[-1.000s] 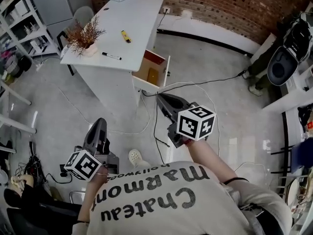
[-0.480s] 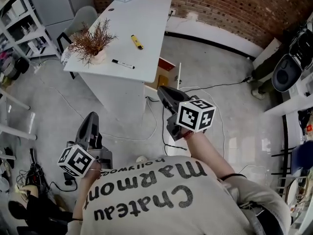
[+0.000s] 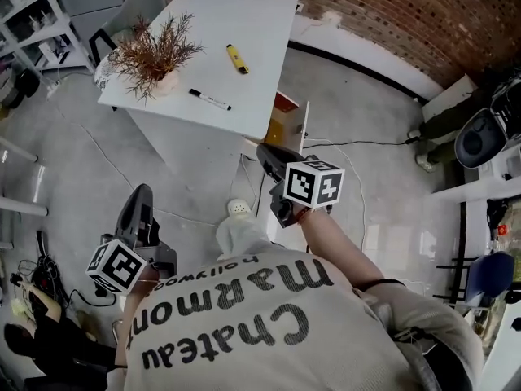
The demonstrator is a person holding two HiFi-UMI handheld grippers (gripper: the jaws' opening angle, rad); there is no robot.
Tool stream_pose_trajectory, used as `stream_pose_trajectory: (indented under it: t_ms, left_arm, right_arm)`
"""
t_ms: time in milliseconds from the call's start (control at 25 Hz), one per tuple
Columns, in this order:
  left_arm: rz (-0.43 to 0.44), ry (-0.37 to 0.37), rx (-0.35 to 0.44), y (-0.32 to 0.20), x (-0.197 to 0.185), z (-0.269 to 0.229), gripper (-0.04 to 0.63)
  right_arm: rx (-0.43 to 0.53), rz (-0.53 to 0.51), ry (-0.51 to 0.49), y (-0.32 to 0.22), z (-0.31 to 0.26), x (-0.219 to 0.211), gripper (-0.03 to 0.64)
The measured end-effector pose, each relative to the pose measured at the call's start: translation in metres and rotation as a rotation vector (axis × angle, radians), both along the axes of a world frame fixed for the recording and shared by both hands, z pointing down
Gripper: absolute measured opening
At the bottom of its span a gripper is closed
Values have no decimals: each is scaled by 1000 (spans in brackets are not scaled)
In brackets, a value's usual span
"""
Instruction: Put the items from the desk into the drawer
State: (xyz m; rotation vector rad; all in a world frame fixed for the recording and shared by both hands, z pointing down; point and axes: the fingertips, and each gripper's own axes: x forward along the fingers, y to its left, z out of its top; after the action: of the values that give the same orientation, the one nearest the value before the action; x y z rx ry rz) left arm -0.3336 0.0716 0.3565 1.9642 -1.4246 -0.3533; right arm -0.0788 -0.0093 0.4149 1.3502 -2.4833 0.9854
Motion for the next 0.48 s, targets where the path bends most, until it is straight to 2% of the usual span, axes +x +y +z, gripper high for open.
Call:
stream_pose_trajectory:
  t_ms: [160, 480]
  left_arm:
    - [-63, 0, -6, -34, -16, 6, 2]
    - [-188, -3, -1, -100, -30, 7, 2]
  right_arm:
    - [-4, -54, 27, -51, 14, -15, 5]
    - [-41, -225, 84, -148, 38, -53, 86]
